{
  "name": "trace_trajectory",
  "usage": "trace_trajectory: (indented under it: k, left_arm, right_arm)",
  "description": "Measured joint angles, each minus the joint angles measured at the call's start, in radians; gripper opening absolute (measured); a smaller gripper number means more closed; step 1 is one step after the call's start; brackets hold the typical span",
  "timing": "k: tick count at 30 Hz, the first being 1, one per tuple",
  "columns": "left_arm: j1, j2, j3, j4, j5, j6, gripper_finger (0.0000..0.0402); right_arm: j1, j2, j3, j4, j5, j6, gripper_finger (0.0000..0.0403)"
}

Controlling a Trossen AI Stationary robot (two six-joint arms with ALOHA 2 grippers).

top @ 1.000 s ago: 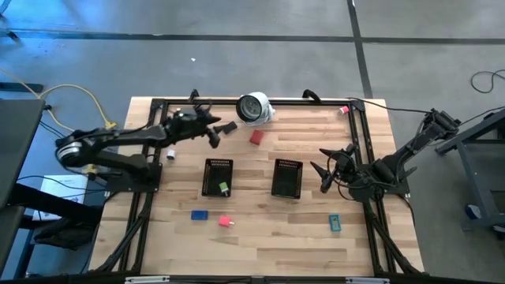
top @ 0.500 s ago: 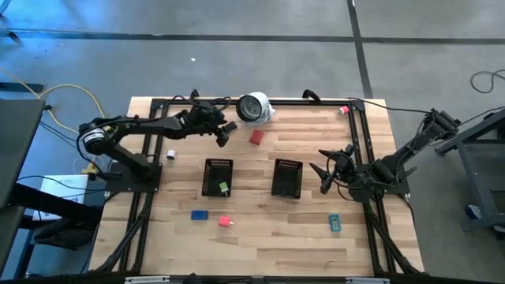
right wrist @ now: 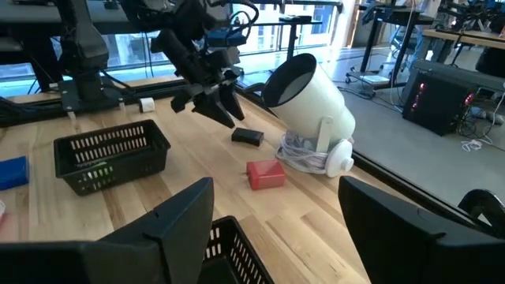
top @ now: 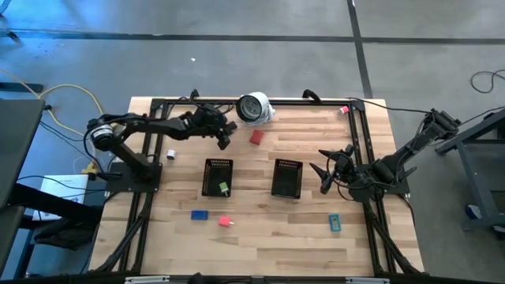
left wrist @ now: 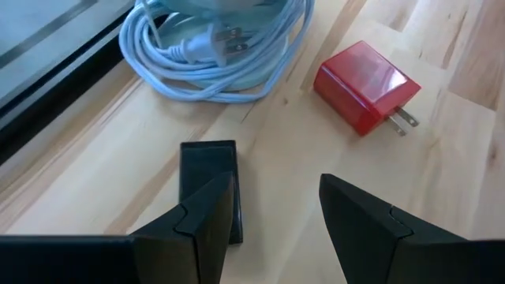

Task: Pick & Place Office items
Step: Put the black digital clock into the right black bin

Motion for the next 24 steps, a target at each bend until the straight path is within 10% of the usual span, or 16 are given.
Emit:
trace_trajectory:
  k: [24]
  left_arm:
    - [0.000,0.108,0.000,0.032,-0.031,0.015,0.0183]
  right_arm:
    - [0.000,0.000,0.000,-0.003,-0.017,0.000,0.0260]
